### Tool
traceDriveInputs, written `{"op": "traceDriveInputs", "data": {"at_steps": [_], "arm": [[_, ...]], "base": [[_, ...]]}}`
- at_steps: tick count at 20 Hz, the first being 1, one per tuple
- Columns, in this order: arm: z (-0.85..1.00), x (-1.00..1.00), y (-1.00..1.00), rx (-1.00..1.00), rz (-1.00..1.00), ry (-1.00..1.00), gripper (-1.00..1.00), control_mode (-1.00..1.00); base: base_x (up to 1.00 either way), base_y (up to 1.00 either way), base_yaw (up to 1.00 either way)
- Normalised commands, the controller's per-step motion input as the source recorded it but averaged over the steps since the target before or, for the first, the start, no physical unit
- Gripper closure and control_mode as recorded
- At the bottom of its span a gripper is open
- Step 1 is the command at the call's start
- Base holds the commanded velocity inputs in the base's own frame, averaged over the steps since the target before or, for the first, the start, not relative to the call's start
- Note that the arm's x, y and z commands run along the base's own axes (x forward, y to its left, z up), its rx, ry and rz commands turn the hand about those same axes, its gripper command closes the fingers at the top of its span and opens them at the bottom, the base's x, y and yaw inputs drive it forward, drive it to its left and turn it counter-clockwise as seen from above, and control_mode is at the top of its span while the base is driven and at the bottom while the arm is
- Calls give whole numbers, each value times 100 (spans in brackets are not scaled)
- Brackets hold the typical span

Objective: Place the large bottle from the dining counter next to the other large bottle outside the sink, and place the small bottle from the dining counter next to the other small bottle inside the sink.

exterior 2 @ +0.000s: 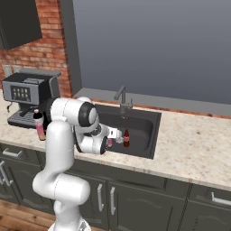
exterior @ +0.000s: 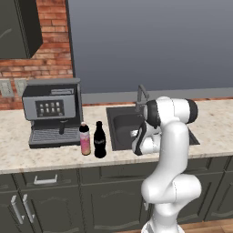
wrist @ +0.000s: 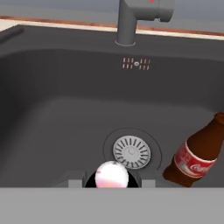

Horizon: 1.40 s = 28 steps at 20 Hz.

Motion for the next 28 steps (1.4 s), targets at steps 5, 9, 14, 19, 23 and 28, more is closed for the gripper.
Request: {"op": "traceDriveInputs", "data": {"at_steps": [5,9,14,19,23,28], "arm": [[-29,2,0,0,0,-1,100,-100],[-24,0,0,-1,0,-3,-100,-100],[-17,0,-7,0,0,-6,-100,-100],[-12,0,-11,-1,0,-8,-100,-100],[13,-13,-6,-1,0,-16,-100,-100],[44,-29,0,0,0,-19,-100,-100]], "base": [[0,0,0],[0,0,0],[0,0,0],[0,0,0],[0,0,0],[0,0,0]]}}
